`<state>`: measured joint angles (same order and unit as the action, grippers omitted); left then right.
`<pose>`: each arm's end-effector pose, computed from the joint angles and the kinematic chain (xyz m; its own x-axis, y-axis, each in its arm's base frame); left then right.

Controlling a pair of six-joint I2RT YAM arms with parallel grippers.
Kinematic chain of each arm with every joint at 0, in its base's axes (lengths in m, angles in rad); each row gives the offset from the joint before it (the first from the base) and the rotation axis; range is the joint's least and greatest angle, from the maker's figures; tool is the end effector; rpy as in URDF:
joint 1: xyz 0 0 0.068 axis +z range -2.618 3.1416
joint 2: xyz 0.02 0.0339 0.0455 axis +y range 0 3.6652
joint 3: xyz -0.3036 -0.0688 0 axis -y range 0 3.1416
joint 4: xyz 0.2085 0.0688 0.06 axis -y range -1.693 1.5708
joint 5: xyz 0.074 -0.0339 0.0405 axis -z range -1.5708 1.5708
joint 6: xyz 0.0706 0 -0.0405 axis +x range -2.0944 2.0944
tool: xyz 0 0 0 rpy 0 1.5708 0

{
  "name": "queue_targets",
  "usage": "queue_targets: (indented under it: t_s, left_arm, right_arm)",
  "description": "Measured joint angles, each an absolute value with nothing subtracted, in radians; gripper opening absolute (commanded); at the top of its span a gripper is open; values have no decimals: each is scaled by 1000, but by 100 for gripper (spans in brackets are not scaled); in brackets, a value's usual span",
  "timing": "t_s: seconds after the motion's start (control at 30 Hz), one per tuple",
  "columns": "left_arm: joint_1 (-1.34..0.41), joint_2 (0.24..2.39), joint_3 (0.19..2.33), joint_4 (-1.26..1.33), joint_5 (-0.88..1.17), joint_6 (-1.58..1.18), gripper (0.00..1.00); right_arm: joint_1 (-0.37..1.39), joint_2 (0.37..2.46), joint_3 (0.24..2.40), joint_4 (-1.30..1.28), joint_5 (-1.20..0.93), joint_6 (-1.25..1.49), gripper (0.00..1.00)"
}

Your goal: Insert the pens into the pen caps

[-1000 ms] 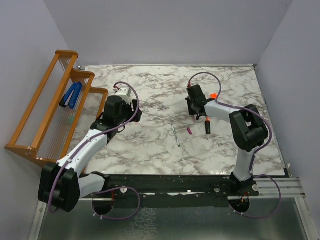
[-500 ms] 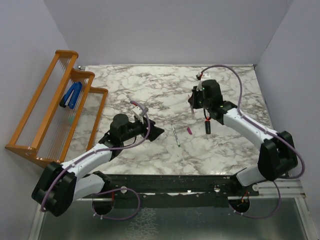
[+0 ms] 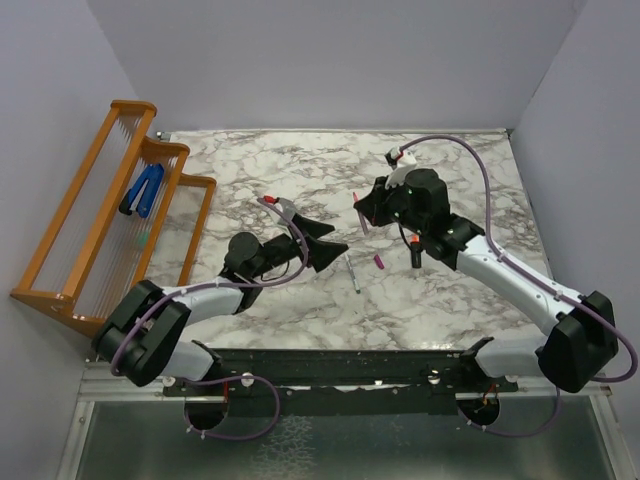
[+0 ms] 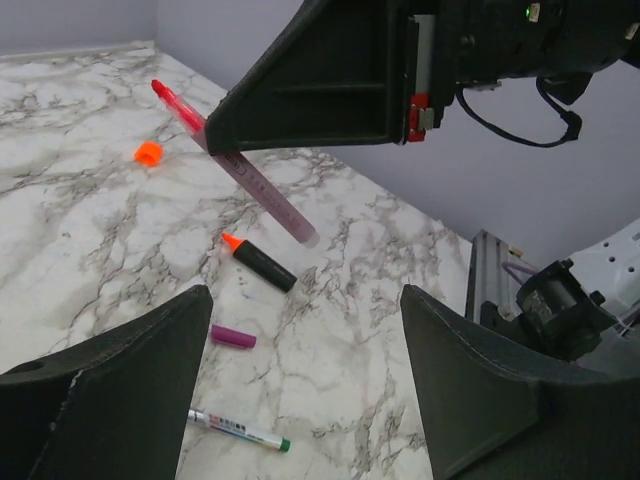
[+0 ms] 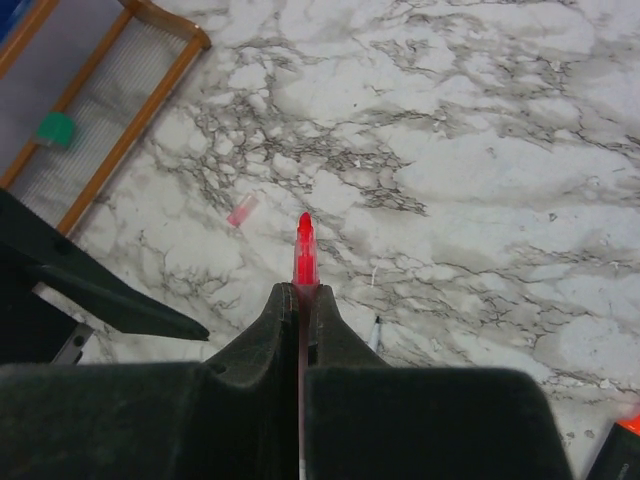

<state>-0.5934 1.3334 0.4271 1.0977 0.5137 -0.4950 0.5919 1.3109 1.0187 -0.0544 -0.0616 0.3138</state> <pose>0.1940 -0.1727 0.3072 -0.2826 -0.3084 -0.9083 0.8554 0.3475 -0.3841 0.2422 0.1681 0.3552 -0.4549 0.0654 -0.8881 -0.4884 0.8156 0.3102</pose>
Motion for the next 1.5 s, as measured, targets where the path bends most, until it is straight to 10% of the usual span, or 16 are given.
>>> queue_targets:
  t_s: [1.23,1.4,1.5]
  left_arm:
    - [-615,1743,595,1498,526,-828,75]
    - [-612,1743,616,1498,526,-834,49]
    - [-612,1743,628,1500,532,-846,0]
  right_arm:
    - [688,1201,1012,-100,-102,321,0]
    - [693,1201,1003,-104,-107,321,0]
    - [693,1196,995,-104,-105,321,1]
